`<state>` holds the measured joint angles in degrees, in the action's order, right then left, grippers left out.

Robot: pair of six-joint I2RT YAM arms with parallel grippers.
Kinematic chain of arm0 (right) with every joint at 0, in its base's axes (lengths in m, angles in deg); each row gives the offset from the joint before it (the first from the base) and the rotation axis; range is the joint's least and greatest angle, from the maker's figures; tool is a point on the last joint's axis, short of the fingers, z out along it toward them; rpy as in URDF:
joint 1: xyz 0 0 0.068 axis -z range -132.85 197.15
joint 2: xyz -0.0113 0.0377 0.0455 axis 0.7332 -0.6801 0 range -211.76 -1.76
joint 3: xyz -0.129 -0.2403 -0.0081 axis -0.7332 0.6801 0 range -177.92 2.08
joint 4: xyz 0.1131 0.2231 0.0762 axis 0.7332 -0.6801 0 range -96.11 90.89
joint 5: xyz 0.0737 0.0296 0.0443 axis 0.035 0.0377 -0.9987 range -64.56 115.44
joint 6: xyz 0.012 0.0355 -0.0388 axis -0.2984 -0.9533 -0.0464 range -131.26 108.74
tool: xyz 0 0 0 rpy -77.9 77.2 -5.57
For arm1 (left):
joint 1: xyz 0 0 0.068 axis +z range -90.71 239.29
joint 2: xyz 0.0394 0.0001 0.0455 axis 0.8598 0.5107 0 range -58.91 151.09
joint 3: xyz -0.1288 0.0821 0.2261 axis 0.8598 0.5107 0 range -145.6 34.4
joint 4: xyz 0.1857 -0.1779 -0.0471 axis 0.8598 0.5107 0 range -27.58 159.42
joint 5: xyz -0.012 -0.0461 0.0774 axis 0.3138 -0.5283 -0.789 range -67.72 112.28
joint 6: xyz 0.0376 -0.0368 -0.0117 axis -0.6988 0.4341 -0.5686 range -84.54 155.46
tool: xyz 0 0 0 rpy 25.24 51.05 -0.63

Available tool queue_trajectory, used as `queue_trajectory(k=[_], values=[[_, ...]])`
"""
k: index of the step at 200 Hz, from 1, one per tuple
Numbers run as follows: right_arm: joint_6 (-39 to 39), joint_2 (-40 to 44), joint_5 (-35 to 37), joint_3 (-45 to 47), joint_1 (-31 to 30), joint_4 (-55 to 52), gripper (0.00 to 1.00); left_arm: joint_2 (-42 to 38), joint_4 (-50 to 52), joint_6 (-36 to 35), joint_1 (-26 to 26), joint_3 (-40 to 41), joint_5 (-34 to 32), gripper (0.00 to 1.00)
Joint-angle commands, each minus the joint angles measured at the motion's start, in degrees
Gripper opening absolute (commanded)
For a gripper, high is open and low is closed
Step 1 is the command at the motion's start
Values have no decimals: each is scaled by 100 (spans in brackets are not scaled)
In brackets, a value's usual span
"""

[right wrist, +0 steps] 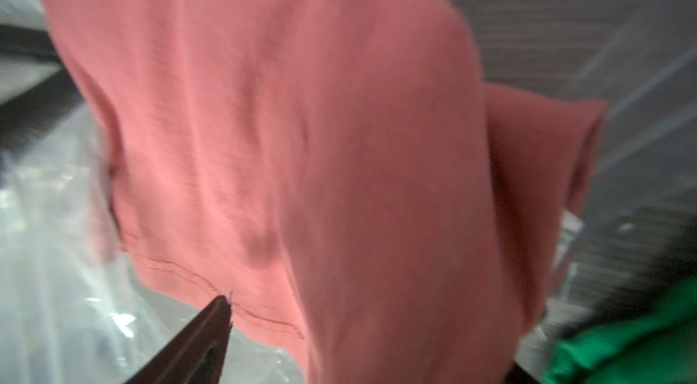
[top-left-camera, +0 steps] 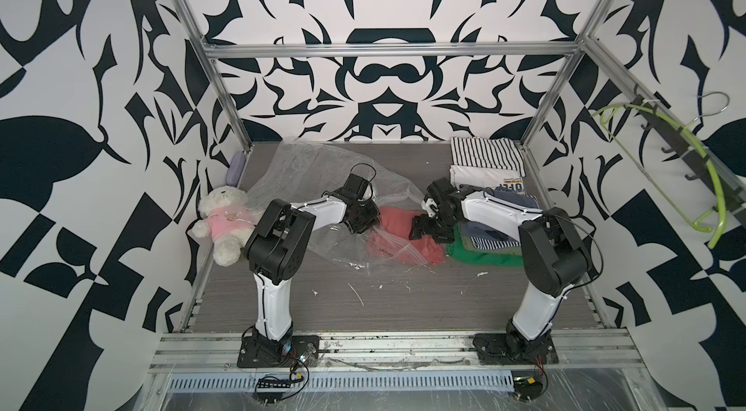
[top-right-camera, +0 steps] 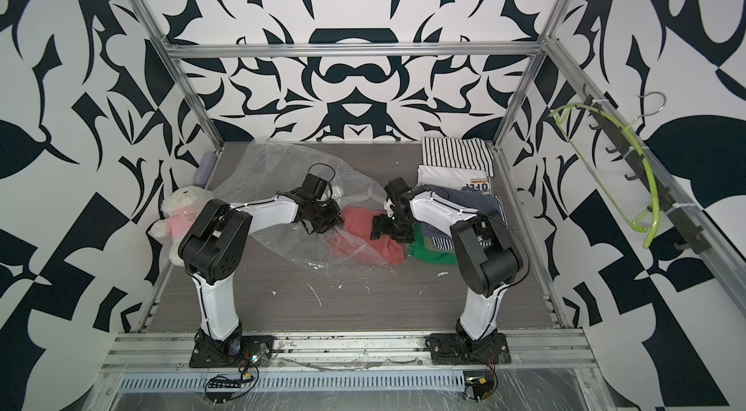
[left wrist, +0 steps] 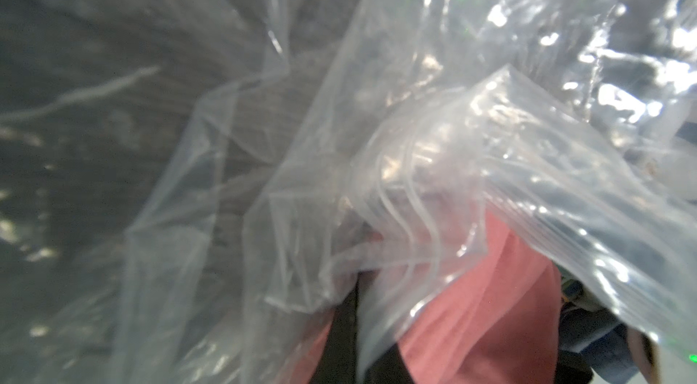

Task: Take the tank top out of the vacuum bag
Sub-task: Take out the tank top from the vacuum bag.

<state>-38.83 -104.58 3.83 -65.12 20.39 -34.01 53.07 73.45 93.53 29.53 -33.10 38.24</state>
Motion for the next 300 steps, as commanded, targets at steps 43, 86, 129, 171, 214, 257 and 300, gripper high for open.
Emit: queue_trajectory(k=[43,86,129,171,214,257,300], values=[[-205,131,-26,-221,-29,135,35,374,610,-19,-55,303,-181,0],[-497,393,1449,-145,-26,-783,96,380,582,-23,-54,335,-172,0],[-778,98,1188,177,-22,-499,99,408,563,-14,-45,291,-137,0],[-748,-134,1108,226,-22,-312,85,350,602,-36,-47,332,-173,0],[-513,278,826,291,-31,56,28,268,544,12,-34,394,-295,0],[-235,563,882,47,-30,-292,4,166,544,30,57,470,-435,0],[-37,867,1024,-231,-26,-667,2,44,555,47,279,628,-561,0]])
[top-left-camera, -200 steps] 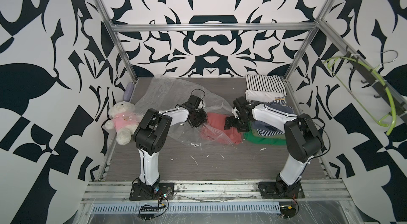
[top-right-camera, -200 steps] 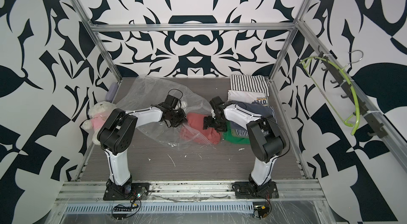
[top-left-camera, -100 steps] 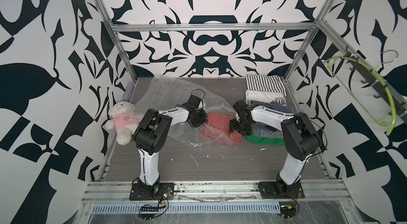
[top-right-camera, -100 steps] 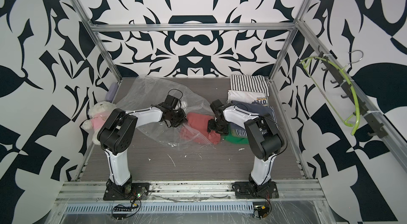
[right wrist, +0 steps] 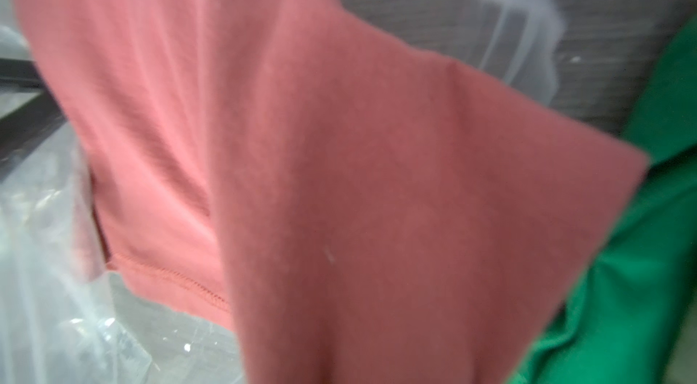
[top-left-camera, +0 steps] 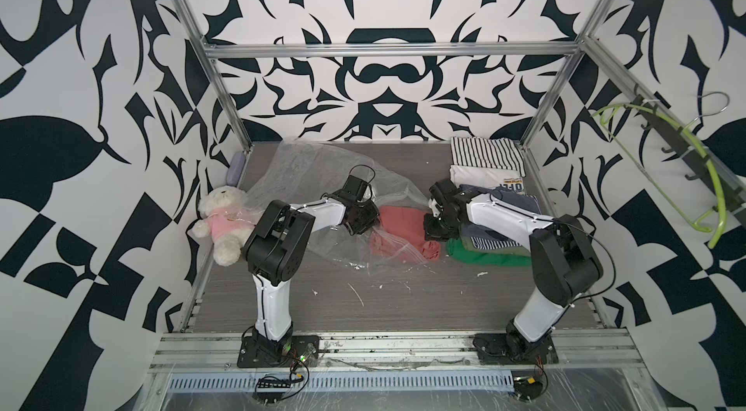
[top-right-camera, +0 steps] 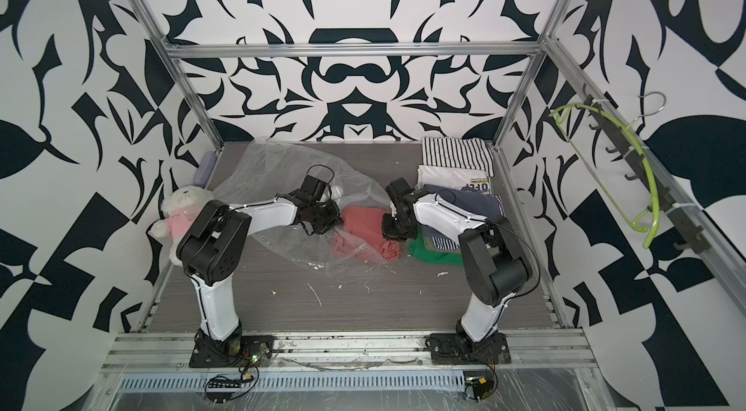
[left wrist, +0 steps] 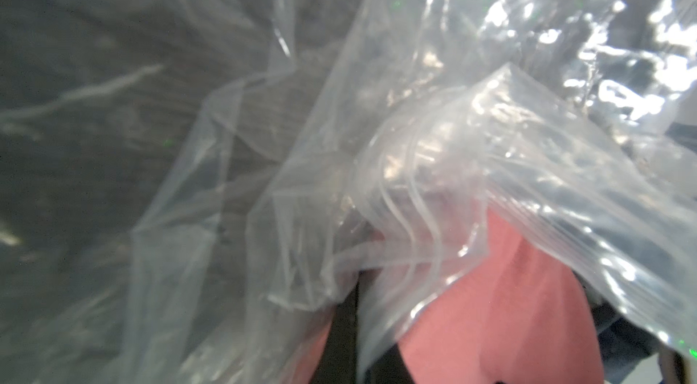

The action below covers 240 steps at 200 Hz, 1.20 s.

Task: Take the tank top out of the vacuum bag
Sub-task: Take out the tank top from the vacuum bag.

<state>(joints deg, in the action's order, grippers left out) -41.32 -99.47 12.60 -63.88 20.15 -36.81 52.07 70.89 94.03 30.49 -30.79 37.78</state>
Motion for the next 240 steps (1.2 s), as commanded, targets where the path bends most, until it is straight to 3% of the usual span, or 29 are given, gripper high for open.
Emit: queue_trajectory(k=[1,32,41,111,240], values=[[212,366,153,-374,-4,-401,2,144,812,-3,191,399,-519,0],[414,522,299,-690,-4,-747,7,143,814,-37,343,421,-519,0],[487,536,285,-779,-5,-844,0,152,814,-36,357,398,-509,0],[876,962,580,-1408,85,-1267,0,217,892,-66,462,305,-581,0],[1583,1127,513,-3527,1307,-3221,0,165,985,-213,544,174,-522,0]])
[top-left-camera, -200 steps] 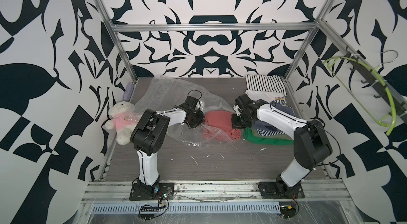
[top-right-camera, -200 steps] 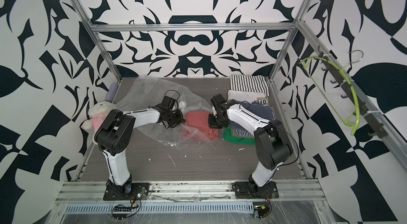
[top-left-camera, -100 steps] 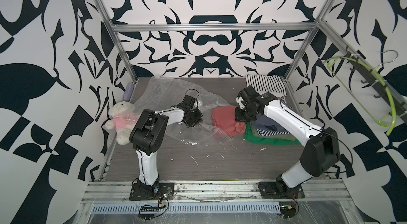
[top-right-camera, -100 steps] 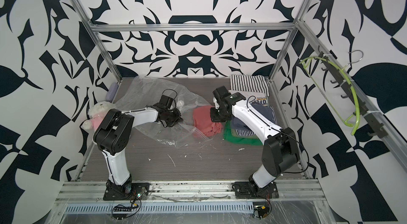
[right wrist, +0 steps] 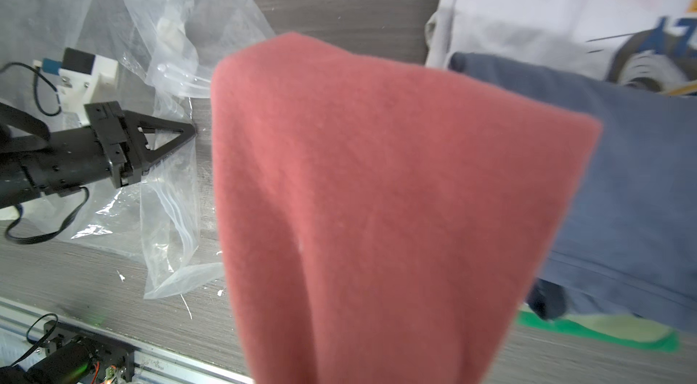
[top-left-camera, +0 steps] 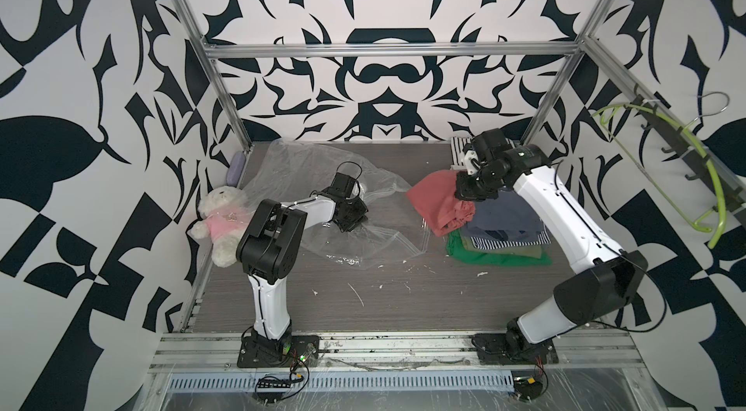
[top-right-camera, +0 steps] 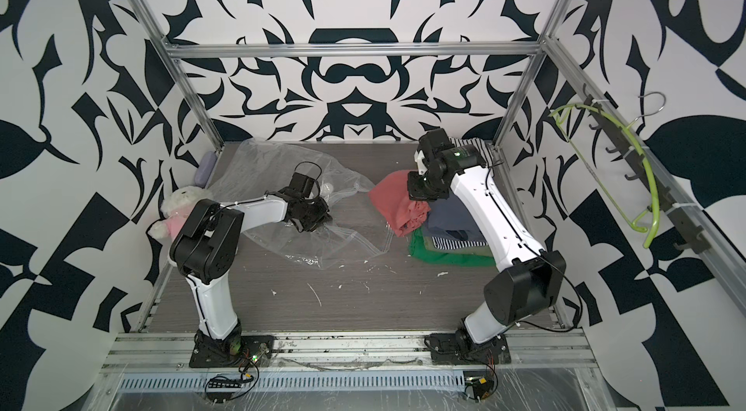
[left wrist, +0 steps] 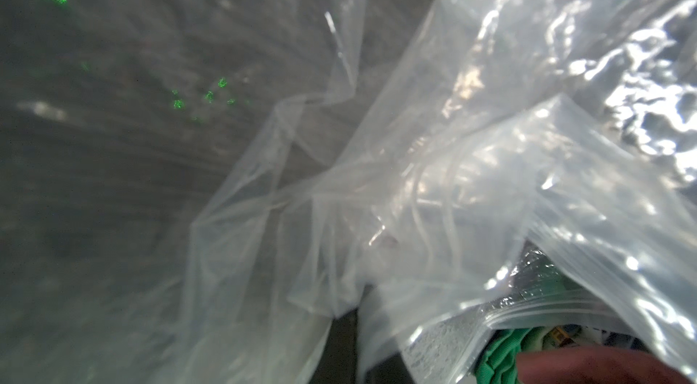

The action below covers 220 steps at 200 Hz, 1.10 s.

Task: Take the tank top out of the vacuum bag
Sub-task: Take out the tank top from the vacuum bag, then place the tank top at the center of the board.

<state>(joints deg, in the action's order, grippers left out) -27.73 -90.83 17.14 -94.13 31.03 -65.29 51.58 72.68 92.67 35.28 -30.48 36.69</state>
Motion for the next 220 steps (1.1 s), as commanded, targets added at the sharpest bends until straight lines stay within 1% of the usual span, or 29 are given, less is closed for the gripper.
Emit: queue_trajectory(k=[1,32,64,93,112,141,153,170,204,209,220], values=[[223,266,57,-517,230,-380,0,216,808,-83,64,143,-413,0],[195,241,53,-829,588,-729,0,204,799,-94,69,169,-405,0],[209,208,-5,-1065,803,-948,0,198,752,-87,65,211,-396,0],[310,169,100,-907,1122,-994,0,200,757,-86,63,195,-381,0],[362,147,64,-660,1329,-840,0,200,742,-87,63,195,-384,0],[451,-9,226,-210,1569,-628,0,218,727,-78,64,195,-365,0],[488,-79,350,-46,1673,-510,0,206,727,-87,65,200,-369,0],[584,-191,702,44,1798,-360,0,199,725,-86,63,212,-367,0],[1050,-479,1099,268,2021,198,0,247,703,-87,64,202,-312,0],[1109,-527,1383,294,2046,289,0,254,702,-83,65,195,-312,0],[1232,-695,1628,302,2097,414,0,251,700,-87,69,186,-306,0]])
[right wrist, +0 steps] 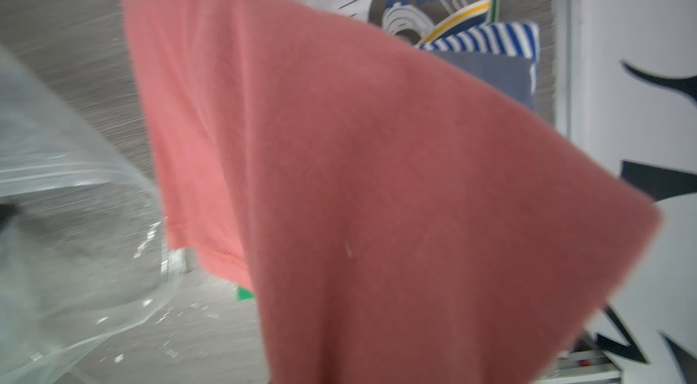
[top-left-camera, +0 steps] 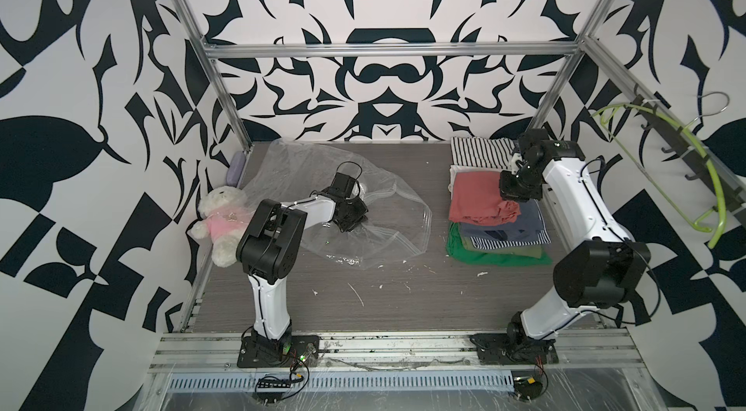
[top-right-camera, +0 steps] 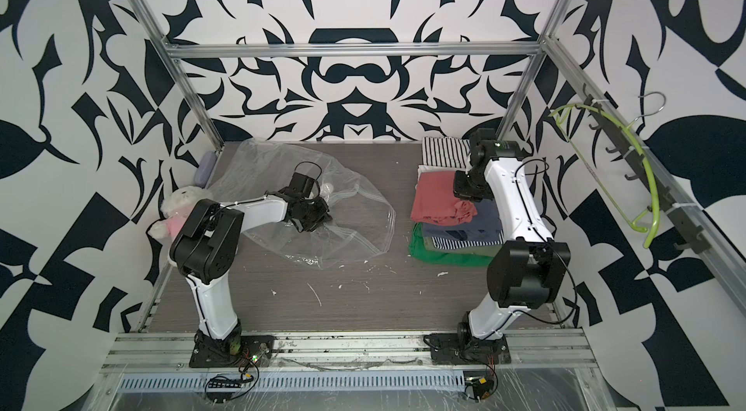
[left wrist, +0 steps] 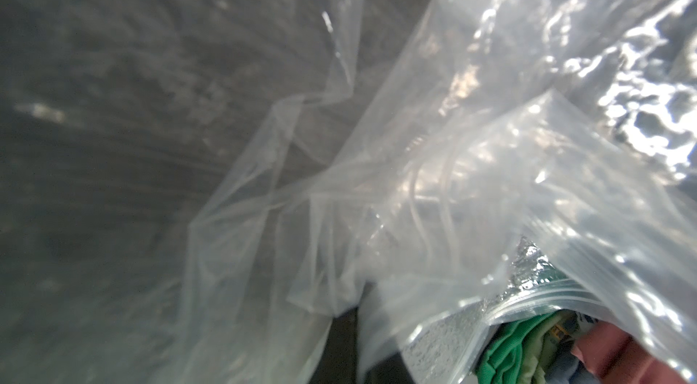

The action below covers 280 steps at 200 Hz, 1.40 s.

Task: Take the tank top out of the vacuum bag
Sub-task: Place the tank top at the center of the board.

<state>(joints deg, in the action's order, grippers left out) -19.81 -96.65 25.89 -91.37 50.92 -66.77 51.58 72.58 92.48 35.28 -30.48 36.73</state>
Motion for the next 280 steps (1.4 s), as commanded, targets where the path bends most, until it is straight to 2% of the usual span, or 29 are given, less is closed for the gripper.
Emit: queue_trajectory(k=[1,28,42,58,72,109,126,134,145,156,162,179,205,225,235,254,269,280], values=[[450,-129,776,27,112,575,0,252,709,-67,66,186,-311,0],[473,-569,842,-74,327,728,1,238,716,-63,63,182,-302,0],[367,-794,1058,-197,384,660,28,235,720,-76,70,177,-303,0],[335,-800,1212,-239,375,629,77,219,734,-84,69,178,-303,0],[384,-569,962,-202,377,680,91,196,737,-94,66,195,-303,0],[408,338,823,45,335,776,92,135,742,-101,63,195,-342,0],[285,663,348,310,317,1013,89,86,728,-104,69,179,-380,0],[176,747,-96,490,322,1182,84,93,743,-128,64,132,-376,0],[-9,790,-318,765,320,1479,70,111,794,-153,63,42,-365,0],[-220,695,-282,951,330,1580,52,121,841,-176,64,-35,-354,0],[-326,607,-214,1008,335,1607,45,112,842,-184,64,-56,-355,0],[-596,354,-150,1177,415,1704,36,60,854,-187,67,-46,-370,0],[-886,-120,516,1451,482,1722,35,16,835,-195,63,10,-379,0],[-1033,-339,377,1687,592,1789,41,0,844,-220,62,-35,-447,0],[-1030,-393,101,1750,622,1800,50,-24,929,-282,22,-130,-548,0],[-935,-368,-27,1687,622,1732,76,-55,1154,-422,-67,-390,-716,0],[-869,-82,-184,1647,622,1793,87,-80,1282,-493,-142,-593,-826,1],[-818,184,-357,1622,625,1881,92,-82,1296,-503,-180,-741,-869,2]])
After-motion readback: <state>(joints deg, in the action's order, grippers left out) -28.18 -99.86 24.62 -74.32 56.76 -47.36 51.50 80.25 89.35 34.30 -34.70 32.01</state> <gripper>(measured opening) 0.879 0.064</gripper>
